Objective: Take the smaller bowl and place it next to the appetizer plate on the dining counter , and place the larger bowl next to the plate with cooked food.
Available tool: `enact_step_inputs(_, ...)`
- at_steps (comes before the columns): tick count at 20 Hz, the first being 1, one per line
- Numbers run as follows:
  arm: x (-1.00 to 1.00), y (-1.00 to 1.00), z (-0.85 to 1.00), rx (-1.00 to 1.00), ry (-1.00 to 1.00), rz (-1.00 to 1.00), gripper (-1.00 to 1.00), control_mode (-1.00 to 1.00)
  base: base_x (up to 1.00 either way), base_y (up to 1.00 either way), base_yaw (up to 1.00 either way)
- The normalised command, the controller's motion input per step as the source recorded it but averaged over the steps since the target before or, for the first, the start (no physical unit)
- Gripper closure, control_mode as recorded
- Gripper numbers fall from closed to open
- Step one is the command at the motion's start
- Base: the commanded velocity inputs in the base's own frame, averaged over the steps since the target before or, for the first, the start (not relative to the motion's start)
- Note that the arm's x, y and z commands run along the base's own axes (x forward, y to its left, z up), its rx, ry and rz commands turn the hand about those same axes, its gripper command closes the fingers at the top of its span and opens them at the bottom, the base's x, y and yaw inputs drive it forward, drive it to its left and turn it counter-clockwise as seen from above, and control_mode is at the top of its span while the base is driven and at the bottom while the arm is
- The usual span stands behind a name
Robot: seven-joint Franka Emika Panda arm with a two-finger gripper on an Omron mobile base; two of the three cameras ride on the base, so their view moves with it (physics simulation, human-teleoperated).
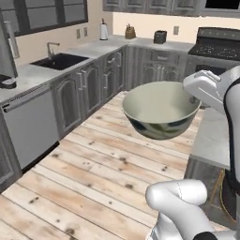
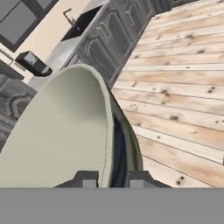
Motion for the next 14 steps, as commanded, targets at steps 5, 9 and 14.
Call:
enact_step_inputs(5, 0.00, 0.00, 0.00, 0.00, 0.00, 0.00, 1.00, 1.00, -0.59, -0.48, -0.49)
enact_step_inputs(9, 0.00, 0.00, 0.00, 0.00, 0.00, 0.00, 1.00, 1.00, -0.39, -0.64, -0.45)
enact_step_inputs(14, 0.00, 0.00, 0.00, 0.00, 0.00, 0.00, 1.00, 1.00, -0.30, -0.86, -0.39)
